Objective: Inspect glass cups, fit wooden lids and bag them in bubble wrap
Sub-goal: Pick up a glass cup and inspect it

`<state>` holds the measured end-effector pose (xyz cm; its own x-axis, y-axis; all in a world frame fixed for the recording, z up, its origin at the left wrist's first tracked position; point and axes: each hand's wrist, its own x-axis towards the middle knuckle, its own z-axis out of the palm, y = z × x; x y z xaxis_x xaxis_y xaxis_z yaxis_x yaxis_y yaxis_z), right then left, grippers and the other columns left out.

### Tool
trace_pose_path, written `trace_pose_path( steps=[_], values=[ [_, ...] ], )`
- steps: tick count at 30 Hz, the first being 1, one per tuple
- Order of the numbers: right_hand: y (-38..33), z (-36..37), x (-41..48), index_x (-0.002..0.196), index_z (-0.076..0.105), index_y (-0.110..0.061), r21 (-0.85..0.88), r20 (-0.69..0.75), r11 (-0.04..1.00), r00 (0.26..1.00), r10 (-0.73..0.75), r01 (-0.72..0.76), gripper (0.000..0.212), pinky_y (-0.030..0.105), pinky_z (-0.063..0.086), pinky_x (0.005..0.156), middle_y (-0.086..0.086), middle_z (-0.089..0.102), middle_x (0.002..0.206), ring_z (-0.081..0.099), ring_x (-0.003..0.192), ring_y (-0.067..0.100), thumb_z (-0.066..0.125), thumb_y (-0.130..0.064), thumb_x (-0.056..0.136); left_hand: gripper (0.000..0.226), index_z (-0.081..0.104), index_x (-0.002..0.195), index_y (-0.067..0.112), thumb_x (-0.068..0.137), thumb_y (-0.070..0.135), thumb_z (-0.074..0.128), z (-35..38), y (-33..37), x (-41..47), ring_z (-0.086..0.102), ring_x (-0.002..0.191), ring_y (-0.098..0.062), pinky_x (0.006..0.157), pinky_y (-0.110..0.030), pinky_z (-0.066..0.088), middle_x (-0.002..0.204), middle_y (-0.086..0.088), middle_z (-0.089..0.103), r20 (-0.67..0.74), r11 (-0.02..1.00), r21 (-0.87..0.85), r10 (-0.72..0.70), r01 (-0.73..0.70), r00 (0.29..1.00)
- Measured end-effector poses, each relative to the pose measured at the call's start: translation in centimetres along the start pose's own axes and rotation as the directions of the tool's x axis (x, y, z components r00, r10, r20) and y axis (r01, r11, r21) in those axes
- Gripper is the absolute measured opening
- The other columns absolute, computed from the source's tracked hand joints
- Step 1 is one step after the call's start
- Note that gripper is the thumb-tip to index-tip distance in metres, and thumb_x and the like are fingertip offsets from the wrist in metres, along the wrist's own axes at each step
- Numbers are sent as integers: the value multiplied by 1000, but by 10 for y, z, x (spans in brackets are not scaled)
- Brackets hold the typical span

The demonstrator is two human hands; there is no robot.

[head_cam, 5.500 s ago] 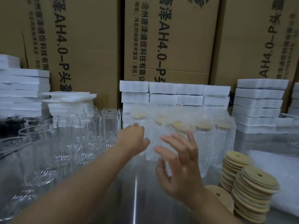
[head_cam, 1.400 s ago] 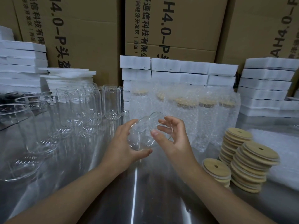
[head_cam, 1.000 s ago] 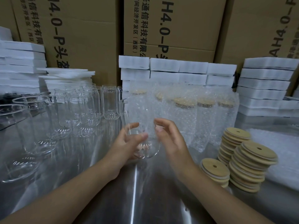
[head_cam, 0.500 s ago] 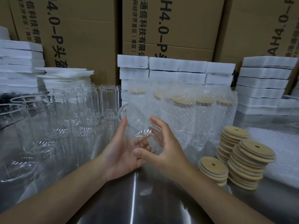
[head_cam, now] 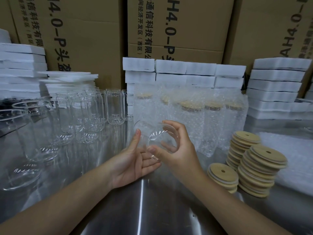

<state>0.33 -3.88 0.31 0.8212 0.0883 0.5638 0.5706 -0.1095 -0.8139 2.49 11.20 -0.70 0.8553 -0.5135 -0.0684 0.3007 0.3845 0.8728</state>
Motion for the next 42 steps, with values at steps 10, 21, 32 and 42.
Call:
trace_pose_path(
  steps=[10, 21, 32, 42],
  values=[
    [-6, -1, 0, 110, 53, -31, 55, -84, 998, 996, -32, 37, 56, 13, 48, 88, -18, 59, 120, 51, 116, -9, 80, -50, 64, 89, 53, 132, 4, 72, 69, 44, 0, 2, -1, 71, 102, -19, 81, -26, 58, 117, -16, 70, 34, 1000, 28, -12, 11, 999],
    [-2, 0, 3, 114, 61, -29, 38, -149, 999, 989, -22, 28, 56, 32, 52, 93, -18, 65, 114, 59, 108, -4, 36, -67, 81, 83, 49, 124, 7, 69, 69, 49, -4, 0, 3, 72, 100, -21, 70, -30, 59, 114, -15, 71, -16, 1000, 17, -18, 19, 1000],
    [-1, -1, 9, 94, 61, -36, -12, -150, 998, 987, 63, -66, 17, 8, 42, 87, -22, 50, 121, 52, 106, -14, 54, -20, 95, 61, 49, 136, 43, 82, 68, 36, -2, -6, 8, 69, 104, -19, 73, -37, 57, 122, -4, 69, -57, 974, 158, 175, -164, 983],
    [0, 2, 5, 125, 28, -57, -29, -44, 997, 996, 72, -73, 37, 17, 28, 109, -24, 28, 144, 27, 135, -6, 38, -30, 102, 107, 33, 134, 63, 45, 42, 88, 0, -18, 3, 68, 91, -11, 68, -32, 57, 122, -9, 52, -51, 883, 387, 309, -266, 950]
  ],
)
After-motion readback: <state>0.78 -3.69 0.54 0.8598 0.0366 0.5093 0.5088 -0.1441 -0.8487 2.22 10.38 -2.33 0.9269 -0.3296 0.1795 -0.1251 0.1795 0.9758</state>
